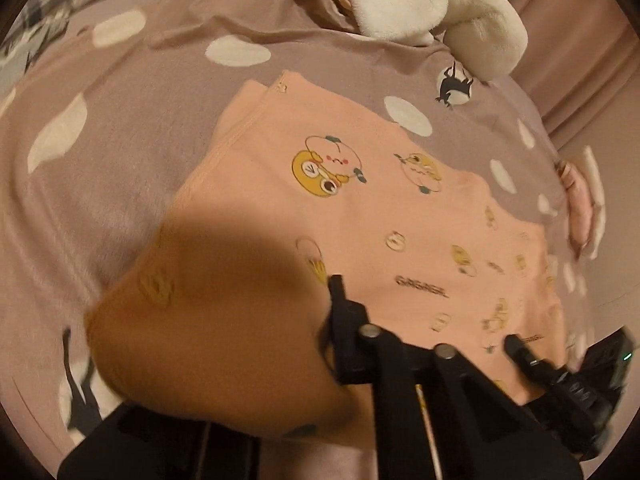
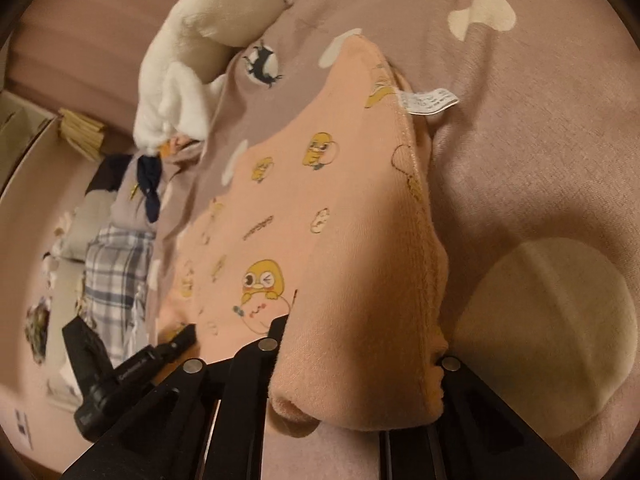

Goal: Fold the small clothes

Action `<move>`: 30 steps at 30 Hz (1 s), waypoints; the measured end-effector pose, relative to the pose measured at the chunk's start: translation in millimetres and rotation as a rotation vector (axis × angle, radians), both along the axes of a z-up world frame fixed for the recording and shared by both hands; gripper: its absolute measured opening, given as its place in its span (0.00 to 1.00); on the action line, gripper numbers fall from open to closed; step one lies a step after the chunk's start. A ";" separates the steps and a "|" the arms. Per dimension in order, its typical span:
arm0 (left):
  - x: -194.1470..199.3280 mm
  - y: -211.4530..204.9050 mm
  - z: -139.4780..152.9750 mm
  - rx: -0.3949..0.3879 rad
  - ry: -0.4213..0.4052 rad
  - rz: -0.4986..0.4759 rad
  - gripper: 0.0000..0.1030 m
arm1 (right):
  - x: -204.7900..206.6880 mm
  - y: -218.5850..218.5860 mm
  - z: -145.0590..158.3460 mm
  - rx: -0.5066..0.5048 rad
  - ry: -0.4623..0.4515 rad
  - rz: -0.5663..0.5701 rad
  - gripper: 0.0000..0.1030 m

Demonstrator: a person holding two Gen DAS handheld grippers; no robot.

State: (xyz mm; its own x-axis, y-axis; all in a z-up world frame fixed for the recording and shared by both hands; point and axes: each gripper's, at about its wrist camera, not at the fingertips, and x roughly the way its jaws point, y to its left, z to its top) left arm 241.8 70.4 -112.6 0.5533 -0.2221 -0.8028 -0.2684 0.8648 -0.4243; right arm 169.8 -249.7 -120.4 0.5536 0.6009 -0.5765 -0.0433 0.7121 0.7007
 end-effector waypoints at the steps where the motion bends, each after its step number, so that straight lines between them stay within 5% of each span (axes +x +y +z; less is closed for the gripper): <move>1: -2.3 2.5 2.3 -0.048 0.004 -0.007 0.04 | -1.7 -0.6 0.3 0.018 -0.004 0.008 0.11; 6: -21.9 -10.4 19.2 0.029 -0.040 -0.036 0.03 | -18.6 -8.0 15.1 0.168 -0.064 0.060 0.09; 15: -62.0 -22.5 27.8 -0.010 -0.030 -0.087 0.03 | -50.2 -12.4 34.1 0.139 -0.099 0.061 0.08; 22: -133.0 -38.2 28.3 0.071 -0.044 -0.159 0.04 | -98.0 -13.1 41.4 0.017 -0.079 0.083 0.08; 25: -161.6 -43.7 20.1 0.095 -0.051 -0.164 0.04 | -124.3 -13.0 40.9 -0.115 -0.061 0.024 0.08; 30: -189.2 -38.9 -3.3 0.035 -0.032 -0.116 0.06 | -147.9 -14.3 24.3 -0.170 0.024 -0.021 0.08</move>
State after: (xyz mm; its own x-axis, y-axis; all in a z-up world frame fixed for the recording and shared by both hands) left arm 52.6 31.6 -115.9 0.5512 -0.2578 -0.7935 -0.1526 0.9039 -0.3997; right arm 21.9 -264.0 -96.1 0.5499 0.4820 -0.6821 -0.0113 0.8209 0.5710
